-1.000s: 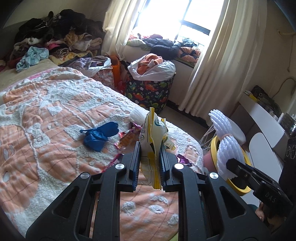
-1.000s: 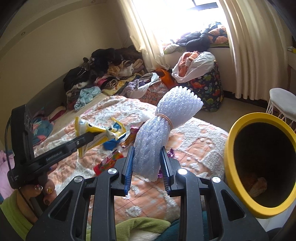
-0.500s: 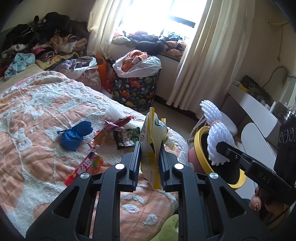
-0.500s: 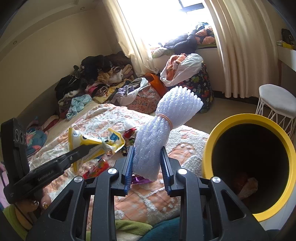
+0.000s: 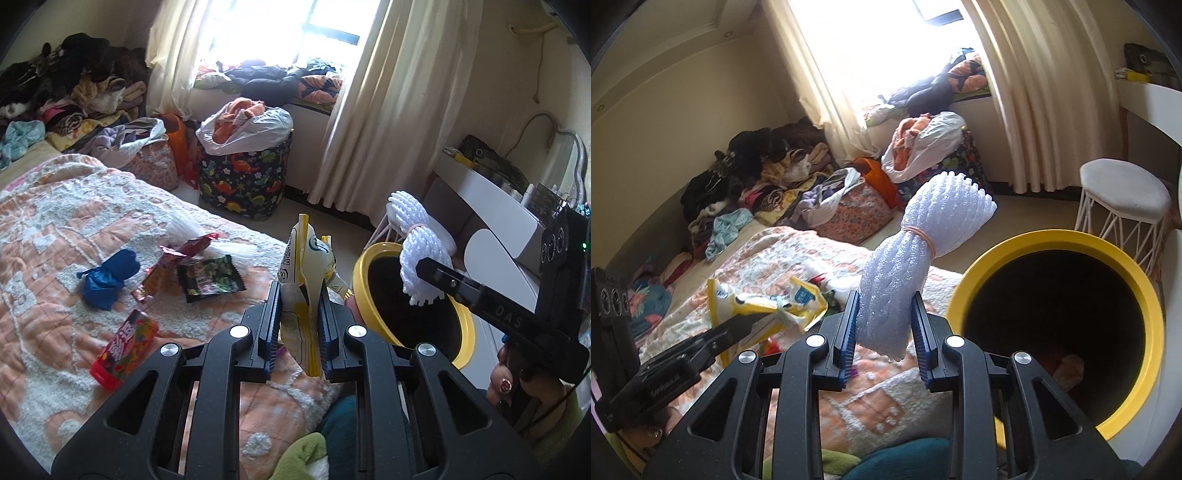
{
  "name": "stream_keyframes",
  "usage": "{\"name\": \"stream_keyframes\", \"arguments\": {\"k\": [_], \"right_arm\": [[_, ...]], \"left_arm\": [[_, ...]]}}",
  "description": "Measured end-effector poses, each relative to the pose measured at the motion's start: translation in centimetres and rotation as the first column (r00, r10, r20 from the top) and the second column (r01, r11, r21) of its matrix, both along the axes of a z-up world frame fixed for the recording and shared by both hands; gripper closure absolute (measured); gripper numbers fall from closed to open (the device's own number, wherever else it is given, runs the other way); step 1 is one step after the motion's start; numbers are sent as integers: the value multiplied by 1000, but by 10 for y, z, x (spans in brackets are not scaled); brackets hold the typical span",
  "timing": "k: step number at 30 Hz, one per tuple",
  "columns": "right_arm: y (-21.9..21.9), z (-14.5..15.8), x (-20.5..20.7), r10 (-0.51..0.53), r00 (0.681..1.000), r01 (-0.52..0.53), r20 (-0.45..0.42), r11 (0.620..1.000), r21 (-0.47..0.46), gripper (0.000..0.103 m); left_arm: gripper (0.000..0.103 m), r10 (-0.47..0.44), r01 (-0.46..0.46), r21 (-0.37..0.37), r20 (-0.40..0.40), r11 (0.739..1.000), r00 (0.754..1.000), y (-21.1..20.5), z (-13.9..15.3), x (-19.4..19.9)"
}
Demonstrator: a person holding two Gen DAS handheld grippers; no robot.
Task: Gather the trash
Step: 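Carry the foam net and yellow wrapper over the trash bin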
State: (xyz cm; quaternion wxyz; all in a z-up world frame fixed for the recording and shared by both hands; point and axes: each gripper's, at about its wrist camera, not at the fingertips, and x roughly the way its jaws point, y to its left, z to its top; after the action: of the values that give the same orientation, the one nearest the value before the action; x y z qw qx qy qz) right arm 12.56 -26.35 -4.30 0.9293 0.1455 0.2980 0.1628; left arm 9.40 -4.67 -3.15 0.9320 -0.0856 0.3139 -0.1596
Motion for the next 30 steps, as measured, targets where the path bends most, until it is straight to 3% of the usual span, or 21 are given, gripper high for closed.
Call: {"name": "stream_keyframes", "arguments": {"k": [30], "right_arm": [[-92, -19, 20, -177, 982, 180, -61, 983, 45, 77]], "left_arm": [[90, -215, 216, 69, -18, 974, 976, -95, -22, 5]]}}
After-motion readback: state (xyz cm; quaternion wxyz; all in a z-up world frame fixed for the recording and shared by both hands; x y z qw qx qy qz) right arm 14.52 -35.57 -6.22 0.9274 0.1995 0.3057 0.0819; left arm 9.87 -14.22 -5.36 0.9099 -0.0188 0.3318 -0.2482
